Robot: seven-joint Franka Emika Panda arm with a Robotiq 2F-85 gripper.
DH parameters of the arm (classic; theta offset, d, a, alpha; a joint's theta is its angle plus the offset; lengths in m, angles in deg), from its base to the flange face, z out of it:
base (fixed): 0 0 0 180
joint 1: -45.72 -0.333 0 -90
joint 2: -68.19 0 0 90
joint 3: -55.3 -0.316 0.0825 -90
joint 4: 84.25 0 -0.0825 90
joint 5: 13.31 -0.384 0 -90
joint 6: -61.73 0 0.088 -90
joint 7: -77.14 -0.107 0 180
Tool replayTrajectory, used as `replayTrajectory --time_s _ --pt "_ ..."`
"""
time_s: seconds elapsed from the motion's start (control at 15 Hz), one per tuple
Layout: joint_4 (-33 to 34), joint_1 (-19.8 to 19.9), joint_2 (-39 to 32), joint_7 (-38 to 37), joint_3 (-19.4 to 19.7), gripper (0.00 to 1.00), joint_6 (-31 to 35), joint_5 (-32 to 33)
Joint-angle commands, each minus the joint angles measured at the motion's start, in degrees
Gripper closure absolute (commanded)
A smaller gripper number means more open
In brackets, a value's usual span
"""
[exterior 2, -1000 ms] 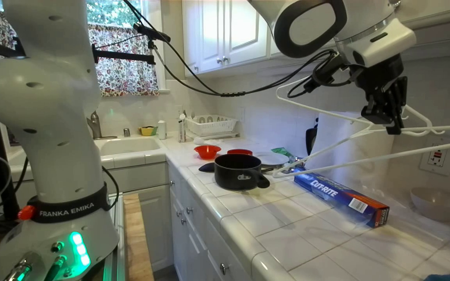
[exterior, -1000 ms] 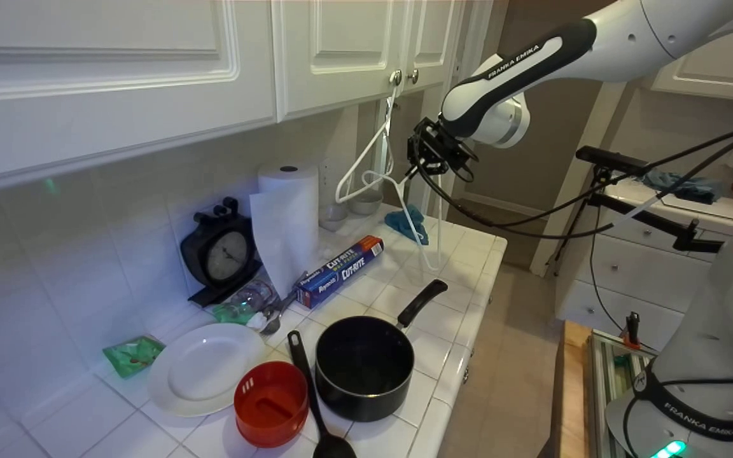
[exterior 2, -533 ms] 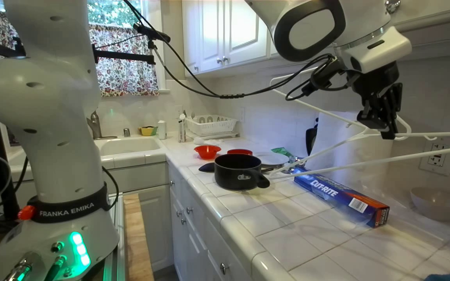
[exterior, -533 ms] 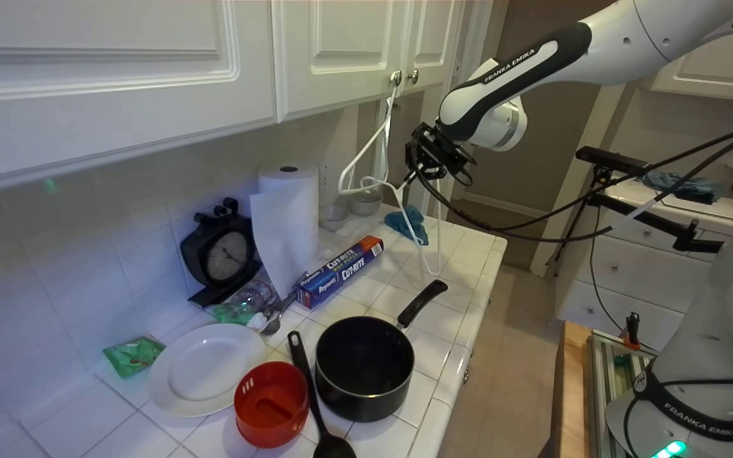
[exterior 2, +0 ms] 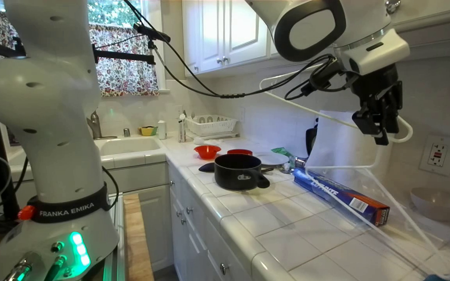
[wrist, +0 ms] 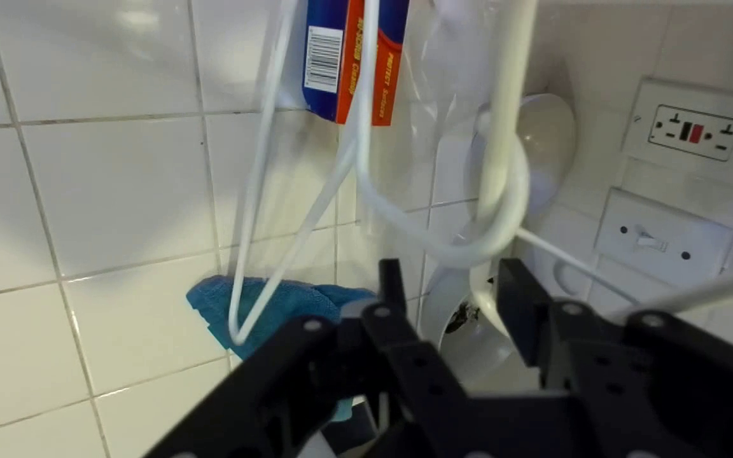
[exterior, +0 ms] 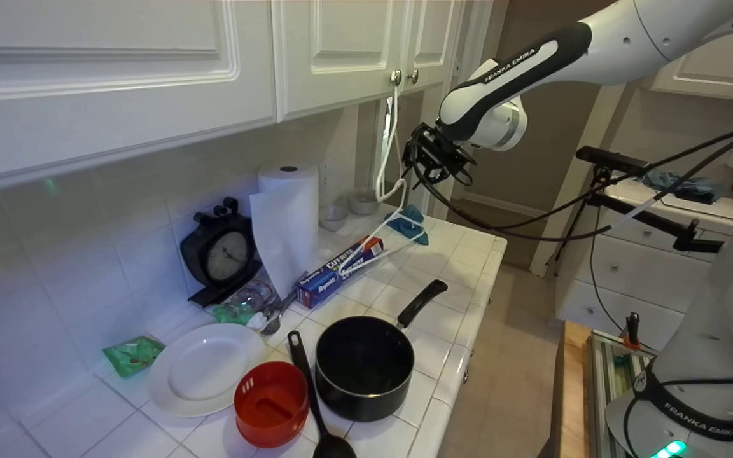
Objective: Pick up the hanger from the counter and hang it on the hanger on the cabinet.
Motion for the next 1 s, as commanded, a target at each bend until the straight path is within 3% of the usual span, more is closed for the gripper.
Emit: replayTrajectory --time_s 0.0,0.2,0.27,0.93 --pt "1.2 0.3 -0.3 -1.6 -0.2 0.24 -1.4 -0.1" --pt "0.8 0.3 0.2 -1.7 -0.2 0.04 -1.1 0.0" --pt "0.5 0.3 0.7 -1.8 -0.2 0.01 -1.0 0.0" --pt "-2.0 0.8 4.8 -3.1 0.5 0.0 -2.0 3.1"
